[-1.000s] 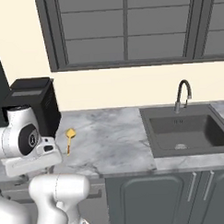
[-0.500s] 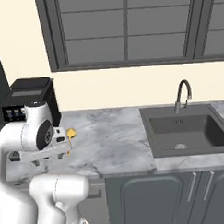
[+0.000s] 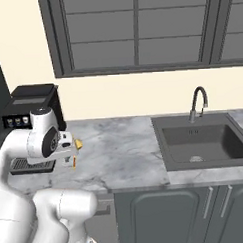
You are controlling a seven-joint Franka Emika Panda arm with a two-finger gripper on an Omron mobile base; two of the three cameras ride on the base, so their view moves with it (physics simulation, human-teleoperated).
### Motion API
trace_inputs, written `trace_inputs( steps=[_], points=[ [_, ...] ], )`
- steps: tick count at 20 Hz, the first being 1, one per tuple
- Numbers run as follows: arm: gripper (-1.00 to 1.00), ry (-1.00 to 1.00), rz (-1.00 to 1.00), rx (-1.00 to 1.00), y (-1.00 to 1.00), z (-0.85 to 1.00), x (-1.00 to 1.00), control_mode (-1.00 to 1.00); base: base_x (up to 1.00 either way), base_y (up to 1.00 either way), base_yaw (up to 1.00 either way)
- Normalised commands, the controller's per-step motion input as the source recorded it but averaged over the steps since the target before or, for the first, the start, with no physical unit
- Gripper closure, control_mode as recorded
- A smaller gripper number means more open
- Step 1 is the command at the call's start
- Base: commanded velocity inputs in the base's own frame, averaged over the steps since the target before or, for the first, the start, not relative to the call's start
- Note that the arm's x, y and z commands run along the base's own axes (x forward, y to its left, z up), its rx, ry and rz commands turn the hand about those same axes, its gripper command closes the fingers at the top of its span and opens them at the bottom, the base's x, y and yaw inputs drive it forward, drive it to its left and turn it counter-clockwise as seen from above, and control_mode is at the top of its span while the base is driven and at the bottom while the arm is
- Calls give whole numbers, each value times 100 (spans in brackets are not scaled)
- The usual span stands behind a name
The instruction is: Take the fork and place it on the left side of the plate. Then take the spoon and place it on the right side of the plate. Make sure they're directly next to the plate.
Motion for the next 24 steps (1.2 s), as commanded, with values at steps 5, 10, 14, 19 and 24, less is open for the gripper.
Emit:
trace_inputs(
  steps=[5, 10, 14, 19, 24],
  points=[
    [-100, -1, -12, 0, 1, -23, 38, -100, 0, 0, 0],
    [-100, 0, -11, 2, 0, -22, 38, -100, 0, 0, 0],
    [-100, 0, -5, 3, 0, -23, 44, -100, 0, 0, 0],
    [-100, 0, -1, 2, 0, -29, 38, -100, 0, 0, 0],
    [-100, -2, 0, 1, 8, -24, 28, -100, 0, 0, 0]
  ],
)
